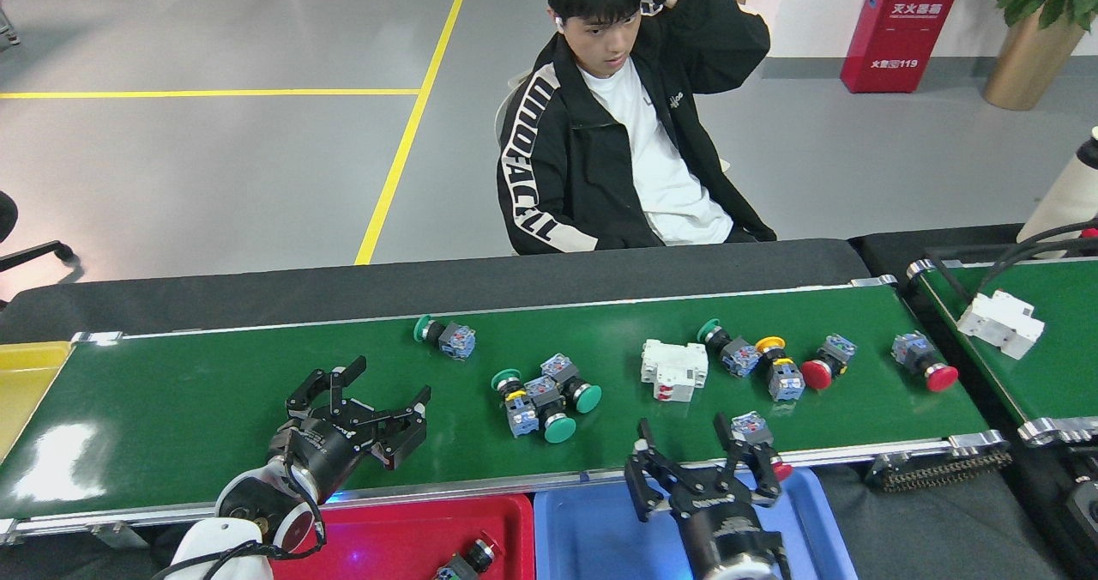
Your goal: Pick switch part from conveyor to tray
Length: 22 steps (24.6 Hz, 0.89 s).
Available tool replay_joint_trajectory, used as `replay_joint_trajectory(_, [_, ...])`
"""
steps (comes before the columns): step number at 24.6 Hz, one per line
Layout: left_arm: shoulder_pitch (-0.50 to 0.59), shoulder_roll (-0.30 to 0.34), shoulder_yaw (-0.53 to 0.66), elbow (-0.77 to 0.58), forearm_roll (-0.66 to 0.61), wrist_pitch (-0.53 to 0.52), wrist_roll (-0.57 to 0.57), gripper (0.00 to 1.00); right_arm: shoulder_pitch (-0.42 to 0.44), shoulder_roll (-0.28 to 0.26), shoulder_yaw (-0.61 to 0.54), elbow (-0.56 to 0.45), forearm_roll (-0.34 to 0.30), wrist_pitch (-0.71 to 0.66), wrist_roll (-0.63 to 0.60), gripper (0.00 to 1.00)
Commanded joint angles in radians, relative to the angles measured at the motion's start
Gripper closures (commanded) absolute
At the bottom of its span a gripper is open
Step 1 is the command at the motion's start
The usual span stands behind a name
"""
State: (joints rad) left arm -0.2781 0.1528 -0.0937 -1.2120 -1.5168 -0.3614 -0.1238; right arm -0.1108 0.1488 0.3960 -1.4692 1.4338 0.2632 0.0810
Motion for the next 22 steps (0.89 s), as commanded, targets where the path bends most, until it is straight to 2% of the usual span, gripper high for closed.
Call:
replay_joint_trajectory(1, [-0.027,0.005,0.009,0.009,0.000,0.019,0.001,0.00,-0.049,0.006,0.035,0.043,-0.001,0.087,0.002,0.05])
replay_joint_trajectory(6, [-0.095,0.011,0.009,0.080,0.000,0.044,0.004,0.00,-0.167,0.009,0.103,0.224,-0.009,0.168,0.002,0.05])
replay_joint_trajectory(9, [-0.158,0.011,0.003,0.152,-0.002,0.079,0.004,0.00,-0.253,0.011,0.124,0.334,-0.069,0.186,0.003,0.05])
replay_joint_trajectory(14, [-0.251,0.005,-0.003,0.285,-0.002,0.079,0.012,0.00,-0.382,0.012,0.219,0.484,-0.153,0.205,0.000,0.07])
replay_joint_trajectory(16, [-0.262,0.001,-0.003,0.310,-0.002,0.081,0.013,0.00,-0.394,0.012,0.225,0.489,-0.182,0.194,-0.003,0.17])
replay_joint_trajectory(18, [-0.270,-0.001,-0.006,0.342,-0.002,0.085,0.013,0.00,-0.403,0.014,0.228,0.498,-0.187,0.165,0.003,0.36])
replay_joint_trajectory(19, [-0.277,-0.002,-0.009,0.364,-0.002,0.087,0.015,0.00,-0.406,0.014,0.230,0.498,-0.191,0.111,0.002,0.53])
replay_joint_trajectory(20, [-0.280,-0.002,-0.009,0.382,-0.002,0.088,0.015,0.00,-0.406,0.014,0.228,0.498,-0.204,0.071,0.002,0.65])
replay_joint_trajectory(22, [-0.289,-0.002,-0.009,0.408,-0.002,0.090,0.016,0.00,-0.406,0.014,0.228,0.498,-0.220,0.028,-0.001,0.78])
